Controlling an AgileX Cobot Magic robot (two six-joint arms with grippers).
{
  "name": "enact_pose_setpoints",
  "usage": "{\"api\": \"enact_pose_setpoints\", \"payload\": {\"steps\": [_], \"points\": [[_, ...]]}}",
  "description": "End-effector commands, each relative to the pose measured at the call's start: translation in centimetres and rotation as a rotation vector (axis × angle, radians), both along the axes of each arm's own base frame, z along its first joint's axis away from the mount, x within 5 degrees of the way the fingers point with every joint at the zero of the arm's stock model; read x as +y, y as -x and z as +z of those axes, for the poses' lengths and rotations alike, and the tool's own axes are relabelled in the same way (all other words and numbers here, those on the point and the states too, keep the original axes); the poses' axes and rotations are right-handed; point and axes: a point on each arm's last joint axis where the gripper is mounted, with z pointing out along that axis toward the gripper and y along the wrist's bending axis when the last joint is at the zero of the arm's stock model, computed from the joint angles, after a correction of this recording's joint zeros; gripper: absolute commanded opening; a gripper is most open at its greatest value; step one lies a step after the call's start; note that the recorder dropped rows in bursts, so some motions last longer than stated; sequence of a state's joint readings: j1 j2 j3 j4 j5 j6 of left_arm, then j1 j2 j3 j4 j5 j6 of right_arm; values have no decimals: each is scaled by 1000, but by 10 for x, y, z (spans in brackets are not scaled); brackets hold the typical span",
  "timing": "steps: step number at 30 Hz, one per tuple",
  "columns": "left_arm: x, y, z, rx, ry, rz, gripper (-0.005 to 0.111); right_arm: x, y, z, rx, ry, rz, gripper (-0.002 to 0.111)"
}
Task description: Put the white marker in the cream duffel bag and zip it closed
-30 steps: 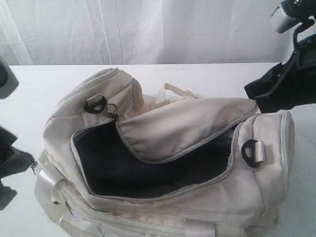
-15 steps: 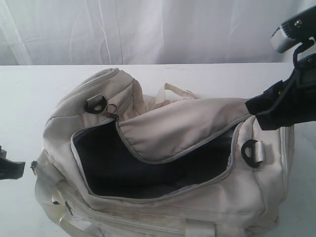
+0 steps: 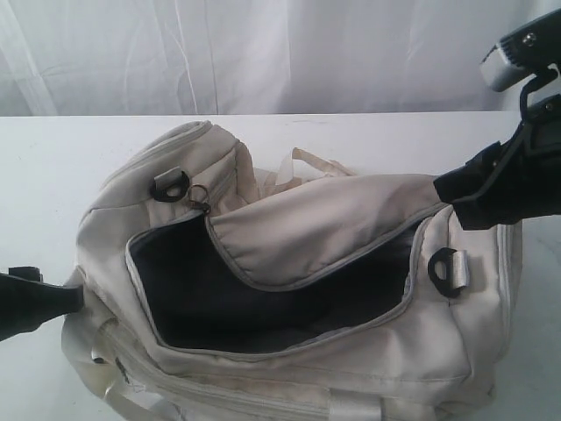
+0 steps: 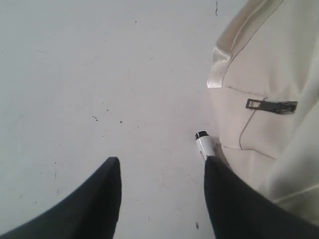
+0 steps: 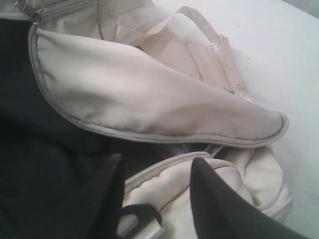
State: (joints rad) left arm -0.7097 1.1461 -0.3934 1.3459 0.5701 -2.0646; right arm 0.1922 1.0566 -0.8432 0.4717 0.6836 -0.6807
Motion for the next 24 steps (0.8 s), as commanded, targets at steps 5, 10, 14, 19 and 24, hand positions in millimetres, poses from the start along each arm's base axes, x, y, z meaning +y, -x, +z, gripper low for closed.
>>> {"api": "enact_pose_setpoints", "payload": {"steps": [5, 10, 14, 19, 24], "points": [[-9, -11, -15, 41, -69, -16, 55, 0, 2, -1, 9, -12, -5, 40], [-30, -24, -12, 16, -61, -203, 48, 0, 2, -1, 11, -12, -4, 40], [-36, -27, -15, 37, -40, -222, 37, 0, 2, -1, 11, -12, -4, 40], [-26, -29, -25, 75, -107, -86, 43, 0, 2, -1, 11, -12, -4, 40], [-33, -30, -38, 139, -97, -120, 50, 0, 2, -1, 11, -12, -4, 40]]}}
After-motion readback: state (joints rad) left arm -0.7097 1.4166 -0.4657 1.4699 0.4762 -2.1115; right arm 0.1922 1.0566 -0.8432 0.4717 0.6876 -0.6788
